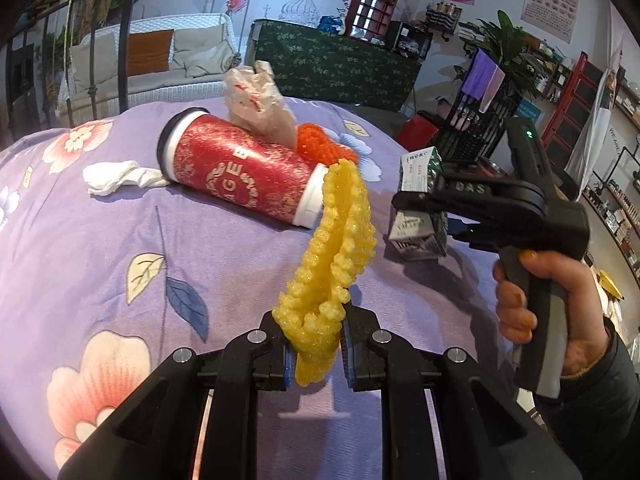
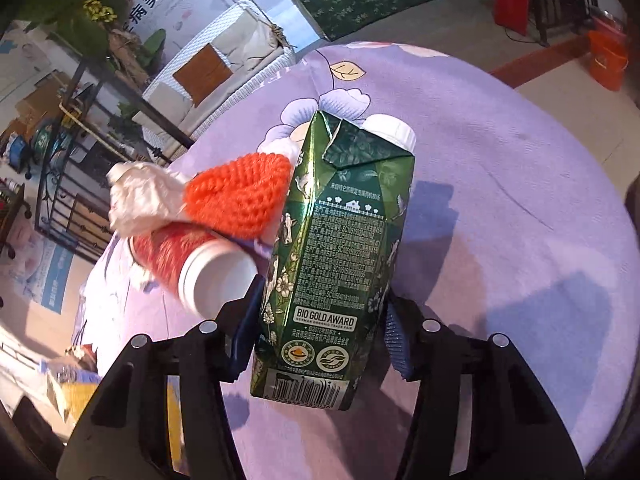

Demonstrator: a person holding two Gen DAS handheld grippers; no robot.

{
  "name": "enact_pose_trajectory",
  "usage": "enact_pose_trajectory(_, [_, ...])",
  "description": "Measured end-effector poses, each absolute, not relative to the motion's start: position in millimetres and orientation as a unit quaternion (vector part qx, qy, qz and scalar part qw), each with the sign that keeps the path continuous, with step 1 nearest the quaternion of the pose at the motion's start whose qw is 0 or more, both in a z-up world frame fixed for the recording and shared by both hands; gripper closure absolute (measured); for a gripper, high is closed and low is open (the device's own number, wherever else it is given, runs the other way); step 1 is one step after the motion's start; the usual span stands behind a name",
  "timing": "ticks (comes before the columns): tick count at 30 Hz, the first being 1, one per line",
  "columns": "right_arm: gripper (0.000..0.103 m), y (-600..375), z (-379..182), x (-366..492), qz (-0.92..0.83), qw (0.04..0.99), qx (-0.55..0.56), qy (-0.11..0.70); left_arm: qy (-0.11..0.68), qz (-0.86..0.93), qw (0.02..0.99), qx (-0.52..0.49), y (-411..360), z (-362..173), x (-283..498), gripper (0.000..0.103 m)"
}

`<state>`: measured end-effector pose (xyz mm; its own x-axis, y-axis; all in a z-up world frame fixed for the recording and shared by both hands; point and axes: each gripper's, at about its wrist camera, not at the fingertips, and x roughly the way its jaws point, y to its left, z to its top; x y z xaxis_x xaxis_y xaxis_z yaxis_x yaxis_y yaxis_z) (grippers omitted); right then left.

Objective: Collect trash
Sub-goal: 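Carry the carton and the yellow netting over the black bin with both grippers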

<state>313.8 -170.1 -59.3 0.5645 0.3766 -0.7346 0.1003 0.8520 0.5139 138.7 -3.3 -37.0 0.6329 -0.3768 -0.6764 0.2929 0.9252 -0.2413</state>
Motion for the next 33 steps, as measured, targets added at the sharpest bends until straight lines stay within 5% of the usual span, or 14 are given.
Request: enact_pose_trajectory(33, [0.049,-374,-47,98,-0.170,0.884,0.202,0.385,0.380,-0.388,0.840,0.008,-170,-21,112,0.086])
